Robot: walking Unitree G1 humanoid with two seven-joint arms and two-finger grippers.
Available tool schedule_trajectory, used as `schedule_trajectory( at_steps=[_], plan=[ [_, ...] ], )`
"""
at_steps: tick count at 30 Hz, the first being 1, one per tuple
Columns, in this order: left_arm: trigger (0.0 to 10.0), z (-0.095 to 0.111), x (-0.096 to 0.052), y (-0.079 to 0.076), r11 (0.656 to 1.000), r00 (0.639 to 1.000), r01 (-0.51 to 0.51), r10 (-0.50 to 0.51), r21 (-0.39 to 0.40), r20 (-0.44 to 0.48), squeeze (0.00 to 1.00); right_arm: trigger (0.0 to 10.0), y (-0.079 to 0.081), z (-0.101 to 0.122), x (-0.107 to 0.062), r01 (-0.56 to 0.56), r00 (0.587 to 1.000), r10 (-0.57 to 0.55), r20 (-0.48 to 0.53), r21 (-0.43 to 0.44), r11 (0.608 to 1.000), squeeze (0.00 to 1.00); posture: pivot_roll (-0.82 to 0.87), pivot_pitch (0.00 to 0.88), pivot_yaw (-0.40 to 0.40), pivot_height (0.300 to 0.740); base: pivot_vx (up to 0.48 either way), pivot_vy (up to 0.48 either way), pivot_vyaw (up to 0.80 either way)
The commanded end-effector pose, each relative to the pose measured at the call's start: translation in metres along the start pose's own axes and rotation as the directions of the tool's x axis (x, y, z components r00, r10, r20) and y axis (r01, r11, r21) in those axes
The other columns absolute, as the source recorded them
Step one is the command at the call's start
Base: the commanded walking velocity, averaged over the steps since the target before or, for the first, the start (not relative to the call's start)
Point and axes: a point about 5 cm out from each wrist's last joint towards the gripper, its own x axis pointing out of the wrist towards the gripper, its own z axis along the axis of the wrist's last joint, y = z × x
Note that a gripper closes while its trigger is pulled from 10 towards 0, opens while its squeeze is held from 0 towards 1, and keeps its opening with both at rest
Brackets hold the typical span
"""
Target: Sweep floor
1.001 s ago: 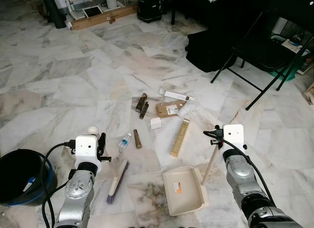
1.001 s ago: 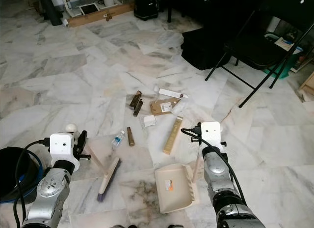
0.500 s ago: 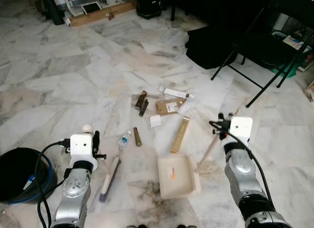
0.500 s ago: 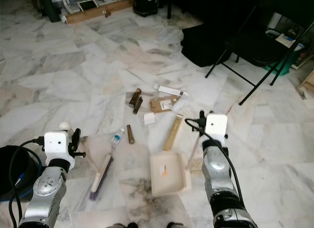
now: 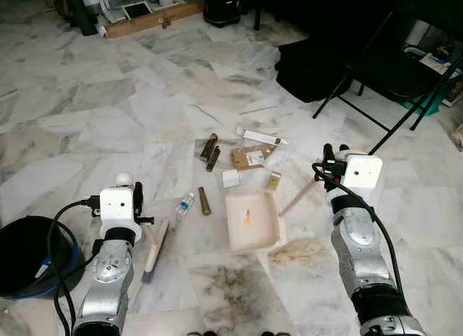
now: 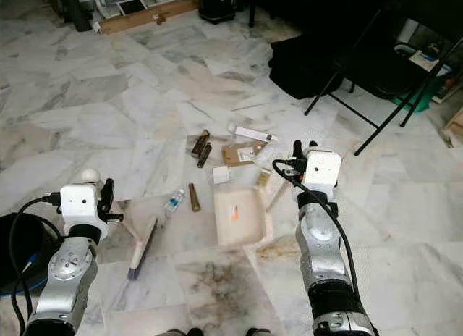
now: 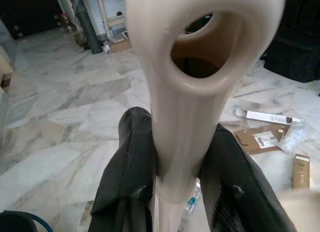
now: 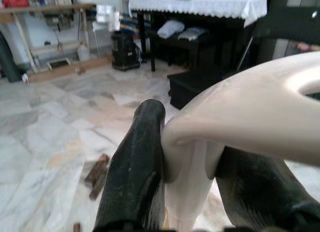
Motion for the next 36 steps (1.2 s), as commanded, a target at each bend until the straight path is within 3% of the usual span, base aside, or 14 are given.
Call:
schedule_trajectory(
  at_steps=[1, 32, 36],
  plan=[
    [10.0, 0.0132, 0.003, 0.0054, 0.999, 0.997, -0.029, 0.028, 0.017, 0.072, 0.0, 10.0, 0.0029, 0.0086, 0.0016, -0.012, 0.999, 0.011, 0.036, 0.01, 1.0, 0.0, 0.03, 0.102, 0.028, 0.74, 0.0, 0.0, 0.0],
    [10.0, 0.0156, 0.0044, 0.0125, 0.997, 0.994, -0.077, 0.075, 0.024, 0.085, 0.0, 10.0, 0.0104, 0.0036, -0.0006, -0.063, 0.998, 0.063, -0.013, 0.006, 0.998, 0.0, 0.03, 0.121, 0.026, 0.74, 0.335, 0.0, 0.0],
    [10.0, 0.0161, 0.0047, 0.0127, 0.996, 0.993, -0.083, 0.081, 0.022, 0.087, 0.0, 10.0, 0.0097, 0.0047, -0.0005, -0.06, 0.998, 0.06, -0.011, 0.008, 0.998, 0.0, 0.03, 0.124, 0.028, 0.74, 0.0, 0.0, 0.0]
  ],
)
